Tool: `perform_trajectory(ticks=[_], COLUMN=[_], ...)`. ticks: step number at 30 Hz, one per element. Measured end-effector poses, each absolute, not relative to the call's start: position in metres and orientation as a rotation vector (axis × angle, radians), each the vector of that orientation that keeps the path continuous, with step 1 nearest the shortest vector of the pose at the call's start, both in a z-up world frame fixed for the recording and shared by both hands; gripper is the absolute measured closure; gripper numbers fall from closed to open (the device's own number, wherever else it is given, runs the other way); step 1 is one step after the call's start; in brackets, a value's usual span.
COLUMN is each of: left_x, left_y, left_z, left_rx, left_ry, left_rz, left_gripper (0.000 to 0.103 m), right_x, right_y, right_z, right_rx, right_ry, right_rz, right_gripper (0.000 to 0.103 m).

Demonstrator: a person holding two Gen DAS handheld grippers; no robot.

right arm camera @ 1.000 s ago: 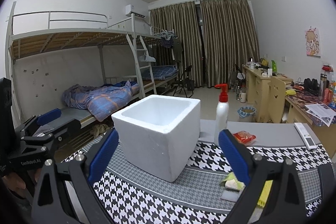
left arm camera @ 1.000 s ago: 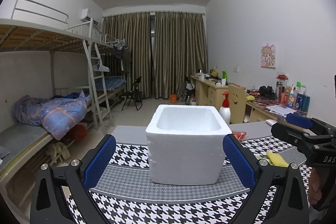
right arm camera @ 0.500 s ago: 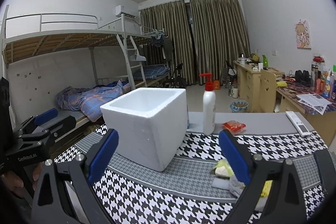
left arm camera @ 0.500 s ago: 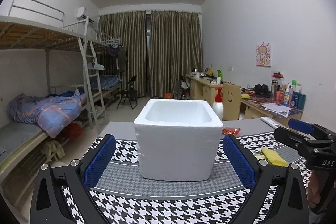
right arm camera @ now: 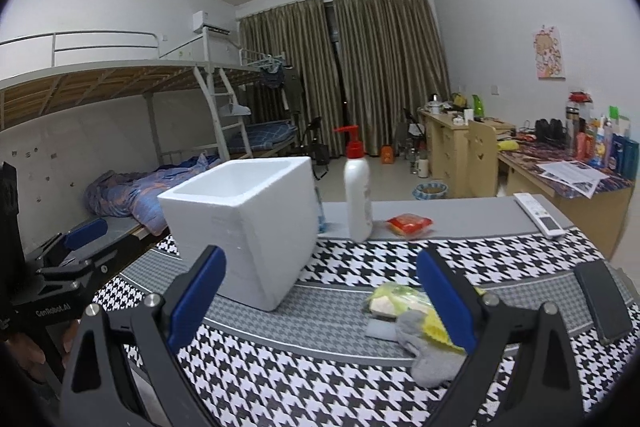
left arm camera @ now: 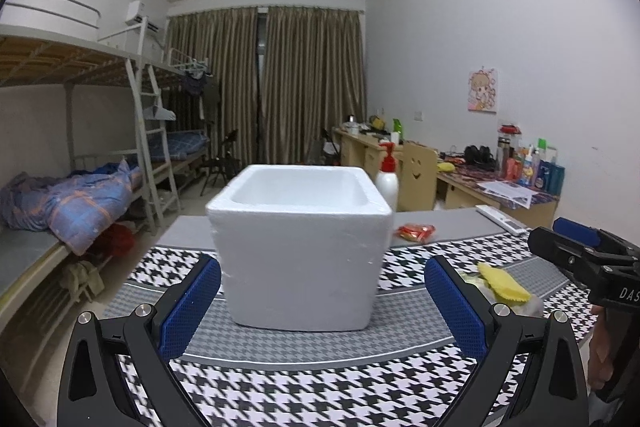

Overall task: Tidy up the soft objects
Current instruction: 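Move both tools toward the yellow sponge and grey cloth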

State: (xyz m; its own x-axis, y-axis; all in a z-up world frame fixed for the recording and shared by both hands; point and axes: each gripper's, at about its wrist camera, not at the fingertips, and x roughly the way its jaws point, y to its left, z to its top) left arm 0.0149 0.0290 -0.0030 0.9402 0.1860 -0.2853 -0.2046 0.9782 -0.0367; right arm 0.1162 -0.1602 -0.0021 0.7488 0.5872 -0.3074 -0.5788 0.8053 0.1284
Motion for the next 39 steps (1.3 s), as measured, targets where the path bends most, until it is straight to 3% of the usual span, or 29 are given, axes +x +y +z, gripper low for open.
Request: perform_trajectory(ticks=[39], left_x=[0.06], left_y=[-0.037], left_z=[-0.014], left_rx=[-0.031], left_ry=[0.358], left_rz=[-0.053], left_gripper=[0.001], right_x=[0.121], right_y=[-0.241], right_z=[-0.016], right_rx=[0.093], right_ry=[0.38], right_rz=[0.4], right_gripper=[0.005])
